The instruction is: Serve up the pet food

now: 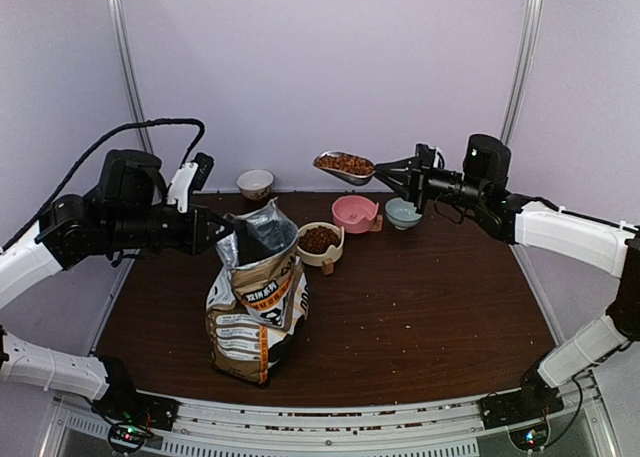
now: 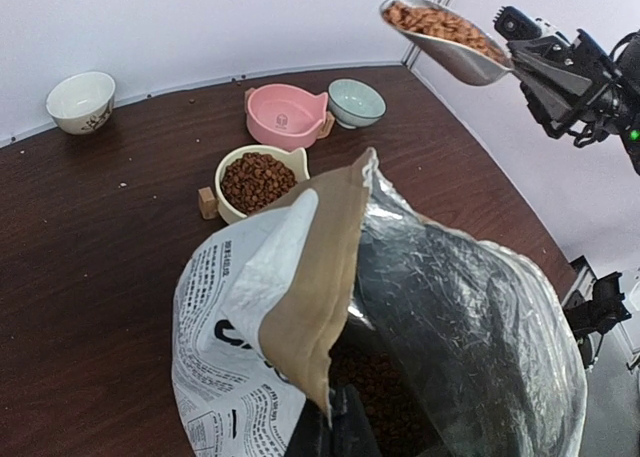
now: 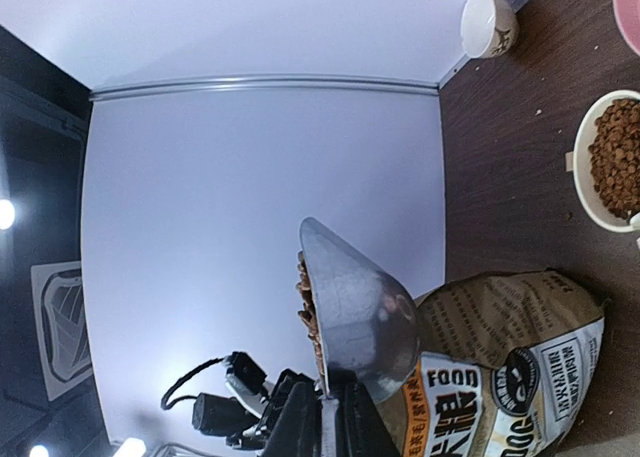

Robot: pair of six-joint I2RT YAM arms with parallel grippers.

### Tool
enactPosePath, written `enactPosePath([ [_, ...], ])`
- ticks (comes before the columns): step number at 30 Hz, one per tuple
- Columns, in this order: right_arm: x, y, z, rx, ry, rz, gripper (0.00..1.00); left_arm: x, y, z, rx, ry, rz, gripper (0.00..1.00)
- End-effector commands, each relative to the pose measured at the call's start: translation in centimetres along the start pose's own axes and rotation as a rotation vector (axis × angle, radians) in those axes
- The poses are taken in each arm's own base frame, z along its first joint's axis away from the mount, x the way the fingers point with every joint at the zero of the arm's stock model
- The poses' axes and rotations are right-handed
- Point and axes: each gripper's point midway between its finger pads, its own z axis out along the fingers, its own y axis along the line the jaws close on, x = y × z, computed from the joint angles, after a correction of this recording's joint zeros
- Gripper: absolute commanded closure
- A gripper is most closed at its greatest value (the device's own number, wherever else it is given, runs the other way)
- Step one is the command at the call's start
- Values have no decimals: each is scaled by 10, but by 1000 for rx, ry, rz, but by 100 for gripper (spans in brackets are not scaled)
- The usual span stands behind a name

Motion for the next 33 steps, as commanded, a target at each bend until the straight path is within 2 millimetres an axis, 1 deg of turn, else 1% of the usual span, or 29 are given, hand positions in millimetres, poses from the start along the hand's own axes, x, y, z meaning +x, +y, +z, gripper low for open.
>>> enactPosePath([
  [1,-40,-2,3,20,-98,-73,100,-54,-11,-25,53,-229,-1,100],
  [4,-64,-24,6,63,-135,-66,100,-54,-11,-27,55,-233,-3,100],
  [7,-83,-48,8,111,-161,-59,100,-55,-11,-29,56,-238,-6,100],
  [10,-99,-69,8,160,-177,-54,100,-55,-10,-29,55,-240,-9,100],
  [15,-124,-98,5,205,-209,-32,100,-57,-10,-29,58,-243,-14,100],
  [22,-155,-124,5,277,-240,-30,100,-58,-11,-28,61,-242,-4,100],
  [28,-170,-147,8,368,-237,-43,100,-60,-13,-25,66,-236,6,100],
  [33,-182,-156,10,426,-242,-55,100,-61,-14,-23,64,-231,9,100],
])
